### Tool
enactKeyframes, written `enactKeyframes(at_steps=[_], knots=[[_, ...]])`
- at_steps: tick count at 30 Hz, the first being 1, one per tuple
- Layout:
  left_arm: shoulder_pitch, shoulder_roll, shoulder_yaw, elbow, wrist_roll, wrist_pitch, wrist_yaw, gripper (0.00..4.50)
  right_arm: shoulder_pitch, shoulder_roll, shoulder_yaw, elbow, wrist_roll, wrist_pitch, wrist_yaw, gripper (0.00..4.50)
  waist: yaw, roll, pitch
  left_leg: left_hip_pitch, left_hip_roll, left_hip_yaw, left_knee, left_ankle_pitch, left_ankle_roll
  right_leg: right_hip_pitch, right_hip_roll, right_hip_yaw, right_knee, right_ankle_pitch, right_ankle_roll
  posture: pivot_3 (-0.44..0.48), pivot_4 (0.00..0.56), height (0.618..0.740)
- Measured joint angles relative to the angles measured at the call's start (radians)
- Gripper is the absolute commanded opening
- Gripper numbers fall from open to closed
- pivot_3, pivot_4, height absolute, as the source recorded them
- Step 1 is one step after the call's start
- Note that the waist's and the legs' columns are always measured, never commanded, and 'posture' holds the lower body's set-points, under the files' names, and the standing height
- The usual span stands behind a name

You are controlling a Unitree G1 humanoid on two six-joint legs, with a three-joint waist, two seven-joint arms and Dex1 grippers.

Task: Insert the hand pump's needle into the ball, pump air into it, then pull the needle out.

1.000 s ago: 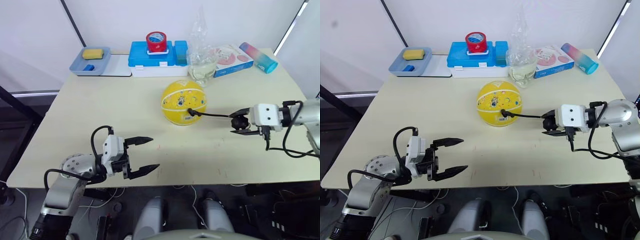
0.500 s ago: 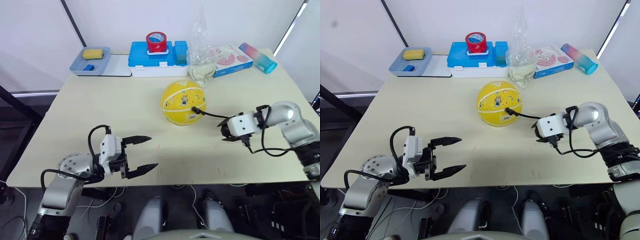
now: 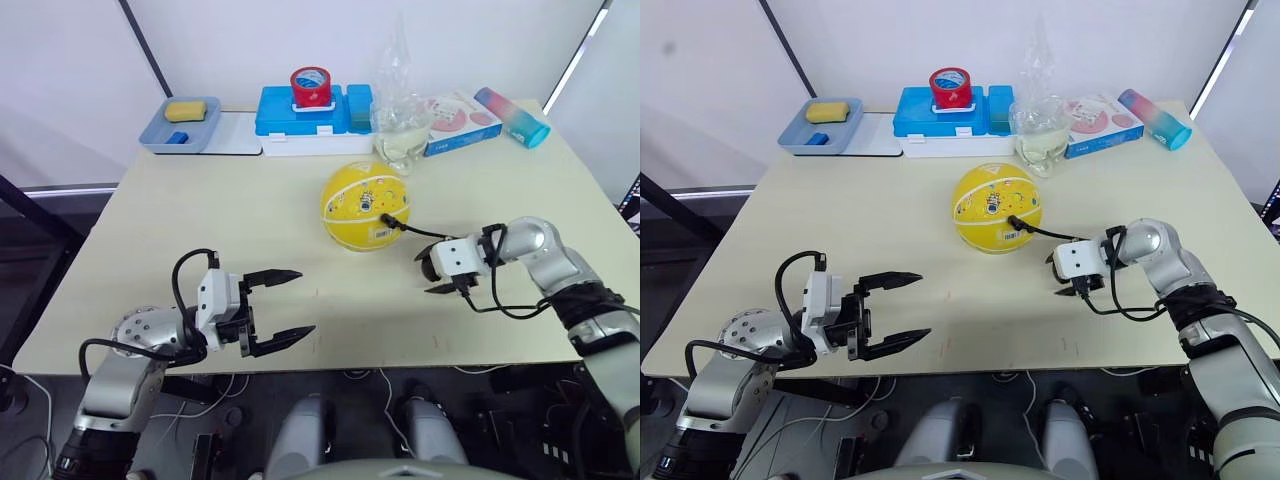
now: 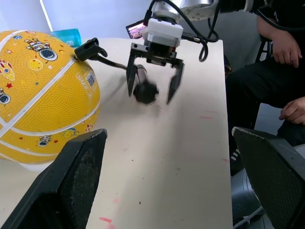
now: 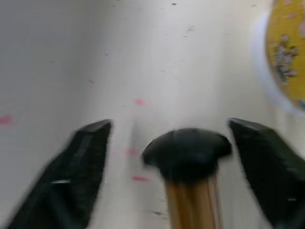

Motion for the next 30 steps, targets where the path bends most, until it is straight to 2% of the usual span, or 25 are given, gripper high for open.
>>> enactKeyframes(at_steps=[7, 12, 20, 30], knots=[[-0.002, 0.002, 0.0, 0.006, 0.001, -0.001, 0.001, 4.5, 0.066, -0.054, -0.06, -0.226, 0.095, 0.15, 0.023, 4.39, 0.001, 0.0, 0.001, 0.0, 0.001, 0.0, 0.0, 0.0, 0.0, 0.0, 0.0, 0.0, 0.0, 0.0, 0.0, 0.0, 0.15, 0.739], [-0.067, -0.003, -0.008, 0.04, 0.017, 0.004, 0.028, 4.5, 0.226, -0.102, -0.171, -0.45, 0.217, 0.307, -0.012, 4.39, 0.007, 0.0, 0.001, 0.0, 0.001, 0.0, 0.0, 0.0, 0.0, 0.0, -0.001, 0.0, 0.0, 0.0, 0.0, 0.0, 0.15, 0.739], [-0.232, -0.073, -0.018, 0.065, 0.017, 0.133, 0.174, 4.5, 0.523, -0.094, -0.476, -0.757, 0.495, 0.528, -0.181, 4.39, 0.008, -0.002, 0.002, 0.0, 0.001, 0.0, 0.0, 0.0, 0.0, 0.0, -0.001, 0.0, 0.0, -0.001, 0.001, 0.0, 0.15, 0.739], [-0.488, -0.169, -0.053, 0.154, 0.049, 0.246, 0.34, 4.5, 0.742, -0.003, -0.607, -0.973, 0.648, 0.598, -0.358, 4.39, 0.008, -0.006, 0.005, 0.0, -0.001, -0.001, 0.0, 0.0, 0.0, 0.001, 0.0, 0.0, 0.0, -0.003, 0.004, 0.0, 0.15, 0.739]])
